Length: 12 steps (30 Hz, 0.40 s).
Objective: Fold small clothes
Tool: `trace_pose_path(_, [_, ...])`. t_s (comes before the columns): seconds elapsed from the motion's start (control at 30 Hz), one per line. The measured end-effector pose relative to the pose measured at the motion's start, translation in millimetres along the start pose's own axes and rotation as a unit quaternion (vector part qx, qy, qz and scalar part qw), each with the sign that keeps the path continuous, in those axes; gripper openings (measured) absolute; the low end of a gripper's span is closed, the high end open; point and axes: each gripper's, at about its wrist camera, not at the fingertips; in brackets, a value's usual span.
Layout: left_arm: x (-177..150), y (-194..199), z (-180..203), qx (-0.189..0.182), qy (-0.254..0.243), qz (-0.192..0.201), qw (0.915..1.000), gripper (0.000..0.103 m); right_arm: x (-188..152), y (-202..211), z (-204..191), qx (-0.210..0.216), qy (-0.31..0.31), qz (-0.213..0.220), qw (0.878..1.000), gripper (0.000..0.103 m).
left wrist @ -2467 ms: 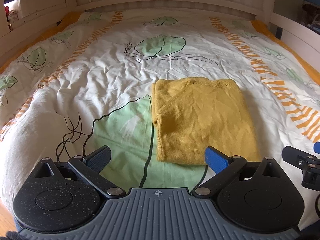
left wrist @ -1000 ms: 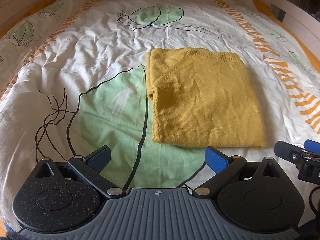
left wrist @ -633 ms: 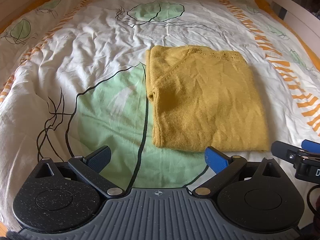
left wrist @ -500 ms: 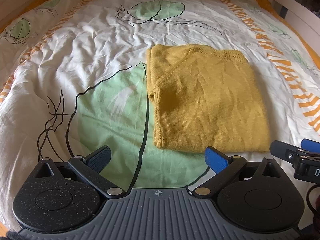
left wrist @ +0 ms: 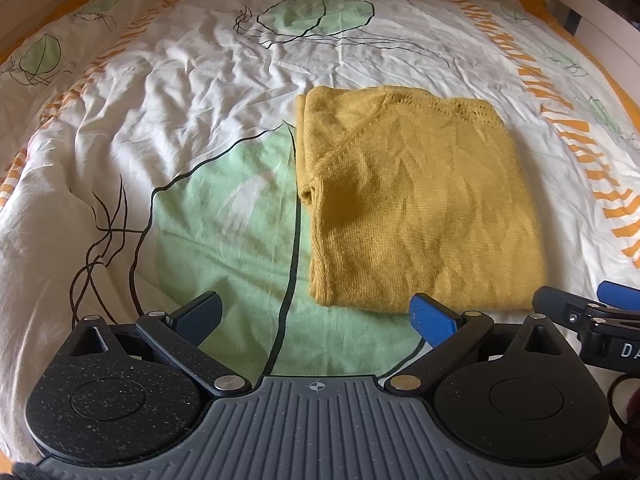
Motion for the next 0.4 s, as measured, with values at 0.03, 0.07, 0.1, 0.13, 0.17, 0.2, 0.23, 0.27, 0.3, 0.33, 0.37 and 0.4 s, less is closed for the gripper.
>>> trace_pose_path(0.03, [0.3, -0.3, -0.2, 0.001, 0.001, 0.000, 1.0000, 0.101, 0.3, -0.6, 0.3, 0.000, -0.001, -0.001, 1.000, 0.102])
trace_pose_path(0.07, [0.5, -0.6, -0.5, 0.002, 0.001, 0.000, 1.0000, 0.101, 0.8, -1.2, 0.4, -0.001, -0.002, -0.002, 1.000, 0.102])
trace_pose_path(0.1, [0.9, -1.1, -0.9, 0.000, 0.001, -0.001, 1.0000, 0.101, 0.7, -1.9, 0.5, -0.001, -0.003, -0.003, 1.000, 0.102])
trace_pose_path(0.13, [1.4, -2.0, -1.5, 0.001, 0.001, -0.002, 1.0000, 0.101, 1.1, -2.6, 0.4, -0.001, -0.003, -0.004, 1.000, 0.102])
trace_pose_path(0.17, [1.8, -2.5, -2.0, 0.002, 0.002, -0.003, 1.0000, 0.101, 1.2, -3.2, 0.4, -0.001, -0.003, -0.005, 1.000, 0.102])
trace_pose_path(0.2, [2.3, -3.2, -2.7, 0.003, 0.004, -0.004, 1.0000, 0.101, 1.9, -4.2, 0.5, -0.001, -0.003, -0.007, 1.000, 0.102])
trace_pose_path(0.23, [2.7, -4.0, -3.3, 0.002, 0.005, -0.006, 1.0000, 0.101, 2.4, -5.3, 0.4, -0.002, -0.003, -0.008, 1.000, 0.102])
trace_pose_path(0.27, [3.0, -4.7, -4.0, 0.001, 0.006, -0.007, 1.0000, 0.101, 2.7, -6.3, 0.1, -0.002, -0.002, -0.009, 1.000, 0.102])
trace_pose_path(0.3, [3.5, -5.5, -4.6, 0.000, 0.007, -0.008, 0.9999, 0.101, 3.1, -7.4, -0.3, -0.002, -0.003, -0.011, 1.000, 0.102])
trace_pose_path(0.33, [4.1, -6.0, -5.1, 0.001, 0.009, -0.008, 0.9999, 0.101, 3.3, -8.1, -0.8, -0.002, -0.003, -0.012, 1.000, 0.102])
trace_pose_path(0.37, [4.7, -6.8, -5.7, 0.001, 0.009, -0.009, 0.9999, 0.101, 3.8, -9.0, -1.3, -0.002, -0.003, -0.013, 1.000, 0.102])
trace_pose_path(0.4, [5.1, -7.4, -5.9, -0.001, 0.009, -0.009, 0.9999, 0.101, 4.2, -9.7, -1.9, -0.002, -0.002, -0.014, 1.000, 0.102])
Point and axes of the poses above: each gripper's, at about its wrist camera, not at the fingertips, and y roughly against the way its jaws point, z to its right, x to its top, and after that the axes turned 15 degrees about -y, right-handed
